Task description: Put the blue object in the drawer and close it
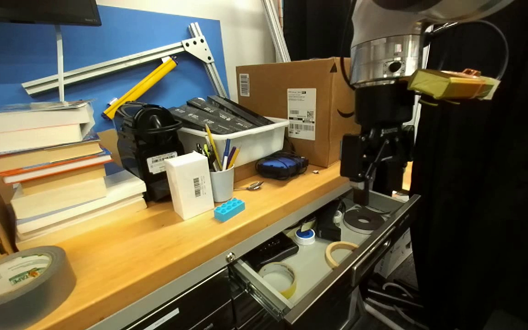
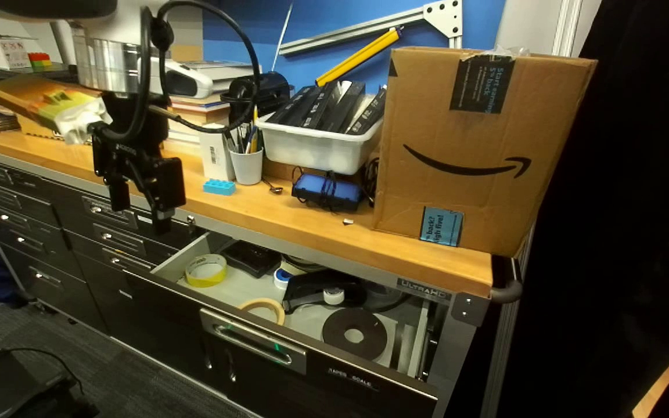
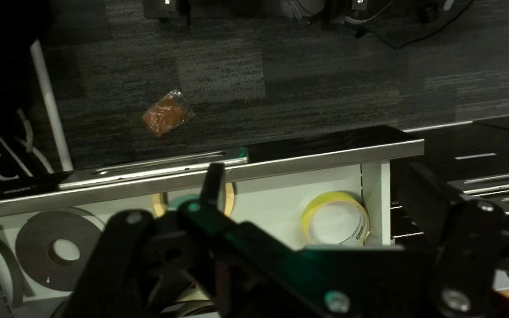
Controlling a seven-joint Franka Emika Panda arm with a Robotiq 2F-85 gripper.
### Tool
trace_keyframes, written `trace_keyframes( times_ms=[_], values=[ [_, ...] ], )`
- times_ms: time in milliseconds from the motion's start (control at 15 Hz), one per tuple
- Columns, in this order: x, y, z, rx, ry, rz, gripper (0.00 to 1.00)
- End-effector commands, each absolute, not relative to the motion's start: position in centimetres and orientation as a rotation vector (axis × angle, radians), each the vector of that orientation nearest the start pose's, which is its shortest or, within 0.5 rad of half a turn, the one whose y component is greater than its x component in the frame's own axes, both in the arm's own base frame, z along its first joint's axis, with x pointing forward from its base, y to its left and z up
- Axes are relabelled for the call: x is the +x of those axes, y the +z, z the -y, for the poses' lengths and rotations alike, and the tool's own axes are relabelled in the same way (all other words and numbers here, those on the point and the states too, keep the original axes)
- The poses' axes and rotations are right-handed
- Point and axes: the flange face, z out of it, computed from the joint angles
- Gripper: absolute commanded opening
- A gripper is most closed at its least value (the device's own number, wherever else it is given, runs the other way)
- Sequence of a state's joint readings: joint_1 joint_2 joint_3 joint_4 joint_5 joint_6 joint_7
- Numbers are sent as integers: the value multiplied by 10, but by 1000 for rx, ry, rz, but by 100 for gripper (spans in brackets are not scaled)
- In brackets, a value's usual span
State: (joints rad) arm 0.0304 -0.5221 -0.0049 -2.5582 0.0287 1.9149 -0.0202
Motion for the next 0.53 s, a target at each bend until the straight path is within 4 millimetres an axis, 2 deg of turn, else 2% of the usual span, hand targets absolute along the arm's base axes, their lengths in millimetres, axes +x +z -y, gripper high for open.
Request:
trace_keyframes(
  times_ms=[0,467],
  values=[
    [405,429,-43,-3081,212,159,100],
    [461,421,-100,-3039,37,265,100]
  ],
)
